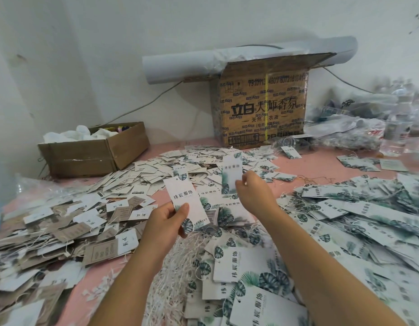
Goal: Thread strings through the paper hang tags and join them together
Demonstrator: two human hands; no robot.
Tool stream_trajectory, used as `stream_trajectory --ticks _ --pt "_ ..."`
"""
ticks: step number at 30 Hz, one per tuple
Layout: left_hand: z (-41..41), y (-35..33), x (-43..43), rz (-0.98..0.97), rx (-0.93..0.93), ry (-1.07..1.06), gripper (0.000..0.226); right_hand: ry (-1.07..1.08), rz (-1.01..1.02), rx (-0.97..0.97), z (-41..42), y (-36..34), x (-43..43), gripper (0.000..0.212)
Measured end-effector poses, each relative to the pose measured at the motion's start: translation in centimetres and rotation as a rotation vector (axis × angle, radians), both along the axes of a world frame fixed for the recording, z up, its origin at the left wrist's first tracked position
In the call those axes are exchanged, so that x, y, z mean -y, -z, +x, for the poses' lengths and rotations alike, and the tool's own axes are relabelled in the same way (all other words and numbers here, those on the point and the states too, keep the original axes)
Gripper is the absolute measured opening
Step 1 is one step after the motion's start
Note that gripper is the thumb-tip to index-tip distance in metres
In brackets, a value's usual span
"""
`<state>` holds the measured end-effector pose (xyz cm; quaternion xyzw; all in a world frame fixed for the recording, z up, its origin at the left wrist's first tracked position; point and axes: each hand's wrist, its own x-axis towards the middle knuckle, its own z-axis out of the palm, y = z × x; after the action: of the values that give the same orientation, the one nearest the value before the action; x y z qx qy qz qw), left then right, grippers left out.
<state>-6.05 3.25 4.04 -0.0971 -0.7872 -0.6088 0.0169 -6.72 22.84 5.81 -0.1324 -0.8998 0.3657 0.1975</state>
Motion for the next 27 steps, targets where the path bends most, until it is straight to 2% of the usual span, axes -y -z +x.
stream_trajectory --ticks 3,6,12,16,20,23,27 --pt "-0.1 0.0 0.2 0.013 0.032 -0.014 0.030 -0.165 -0.165 -0.031 0.7 -1.3 0.9 0.021" --pt "0.0 -0.1 0.2 0.046 0.049 0.002 0.036 -0.428 -0.356 0.154 1.7 -1.7 1.8 0.025" --pt "0.7 -0.9 -0.1 0.053 0.004 0.108 0.048 -0.547 -0.235 0.251 2.1 -1.7 2.8 0.022" --pt "0.7 -0.7 -0.1 0.012 0.032 0.178 0.028 -0.621 -0.222 0.254 2.4 -2.1 2.9 0.030" --pt "0.4 -0.9 0.3 0.071 0.037 0.074 0.034 -0.692 -0.132 0.289 2.8 -2.4 2.9 0.030" --pt "0.1 -1.4 0.9 0.195 -0.049 -0.028 0.021 -0.719 -0.113 0.303 2.8 -2.3 3.1 0.029" --pt "0.1 -1.5 0.9 0.237 -0.085 -0.075 0.014 -0.743 -0.155 0.300 2.7 -2.3 3.1 0.019"
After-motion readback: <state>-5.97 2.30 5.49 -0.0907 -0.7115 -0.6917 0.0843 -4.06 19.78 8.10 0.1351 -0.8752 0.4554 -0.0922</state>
